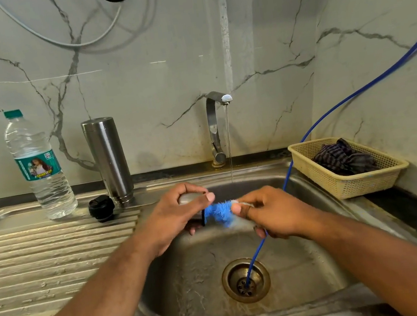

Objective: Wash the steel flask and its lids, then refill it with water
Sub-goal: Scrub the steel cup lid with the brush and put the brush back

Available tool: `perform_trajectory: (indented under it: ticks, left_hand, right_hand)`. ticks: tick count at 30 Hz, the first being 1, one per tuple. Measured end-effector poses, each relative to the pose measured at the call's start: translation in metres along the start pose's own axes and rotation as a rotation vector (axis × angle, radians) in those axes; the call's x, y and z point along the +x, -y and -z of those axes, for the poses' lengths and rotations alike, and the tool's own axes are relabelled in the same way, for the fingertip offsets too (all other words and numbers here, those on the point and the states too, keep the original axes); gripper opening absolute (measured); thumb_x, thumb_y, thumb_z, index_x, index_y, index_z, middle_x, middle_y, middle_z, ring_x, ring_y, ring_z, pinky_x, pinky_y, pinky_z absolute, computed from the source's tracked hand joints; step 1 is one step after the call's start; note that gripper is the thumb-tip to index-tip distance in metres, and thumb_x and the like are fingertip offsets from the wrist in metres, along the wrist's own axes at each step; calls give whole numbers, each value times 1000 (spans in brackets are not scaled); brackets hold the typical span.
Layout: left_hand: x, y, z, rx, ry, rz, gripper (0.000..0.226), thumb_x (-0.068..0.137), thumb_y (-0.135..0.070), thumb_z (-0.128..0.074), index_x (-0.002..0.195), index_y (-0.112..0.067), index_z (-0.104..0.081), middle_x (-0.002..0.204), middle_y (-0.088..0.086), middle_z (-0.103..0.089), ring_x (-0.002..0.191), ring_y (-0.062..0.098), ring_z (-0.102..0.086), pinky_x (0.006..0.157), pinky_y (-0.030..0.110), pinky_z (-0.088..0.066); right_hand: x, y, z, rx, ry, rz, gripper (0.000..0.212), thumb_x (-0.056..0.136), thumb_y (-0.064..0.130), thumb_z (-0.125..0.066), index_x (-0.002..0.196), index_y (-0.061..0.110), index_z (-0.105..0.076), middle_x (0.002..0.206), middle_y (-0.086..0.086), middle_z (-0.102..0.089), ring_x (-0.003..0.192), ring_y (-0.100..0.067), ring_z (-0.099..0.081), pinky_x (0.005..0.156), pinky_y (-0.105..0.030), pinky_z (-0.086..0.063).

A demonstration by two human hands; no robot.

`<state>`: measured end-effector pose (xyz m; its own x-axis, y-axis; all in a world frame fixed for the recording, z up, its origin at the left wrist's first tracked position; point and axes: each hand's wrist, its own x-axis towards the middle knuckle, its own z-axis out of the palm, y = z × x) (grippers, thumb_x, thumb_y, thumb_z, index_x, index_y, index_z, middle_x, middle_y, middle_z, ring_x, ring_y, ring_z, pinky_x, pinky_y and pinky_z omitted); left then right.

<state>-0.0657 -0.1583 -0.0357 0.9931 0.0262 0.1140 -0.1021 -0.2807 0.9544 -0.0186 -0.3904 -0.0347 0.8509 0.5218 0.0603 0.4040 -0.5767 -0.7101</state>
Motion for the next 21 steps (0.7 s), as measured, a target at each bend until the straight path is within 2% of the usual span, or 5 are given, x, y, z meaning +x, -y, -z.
perform_trajectory:
  ticks: [7, 10, 14, 17, 21]
  left_hand:
    - [1, -4, -8, -127, -53, -226, 42, 87, -55, -72, 98, -15, -68, 100, 5, -74, 86, 25, -68, 64, 36, -54]
    - [4, -7, -11, -356, -99, -189, 40, 92, -46, -70, 103, -8, -66, 93, 8, -72, 75, 19, -66, 53, 28, -49]
    - [4, -6, -13, -381, -119, -57, 49, 95, -43, -60, 111, 3, -63, 93, 14, -71, 63, 19, -62, 38, 23, -38]
    - [2, -12, -13, -423, -134, 156, 43, 96, -47, -61, 107, -5, -67, 93, 20, -73, 59, 22, -60, 37, 23, -39]
    - [-1, -13, -5, -463, -10, 499, 49, 101, -49, -51, 116, -4, -61, 83, 19, -68, 48, 18, -53, 30, 18, -34]
  right_hand:
    - [-13, 8, 12, 584, 447, -330, 54, 103, 57, -45, 124, 9, -60, 59, -5, -48, 34, -7, -26, 37, -17, -25]
    - [-13, 11, 11, 634, 434, -296, 53, 102, 58, -47, 120, 10, -61, 59, -5, -47, 34, -7, -27, 37, -17, -24]
    - [-11, 16, 14, 172, 125, -11, 26, 99, 54, -58, 111, 37, -74, 59, 2, -60, 44, -11, -47, 47, -24, -39]
    - [-3, 7, 16, -228, -144, 135, 38, 94, 60, -61, 130, 51, -63, 95, 17, -73, 83, -3, -64, 75, -29, -54]
    - [-1, -3, 16, -746, -492, 594, 44, 96, 49, -56, 139, 60, -51, 98, 12, -61, 90, -13, -56, 78, -36, -37]
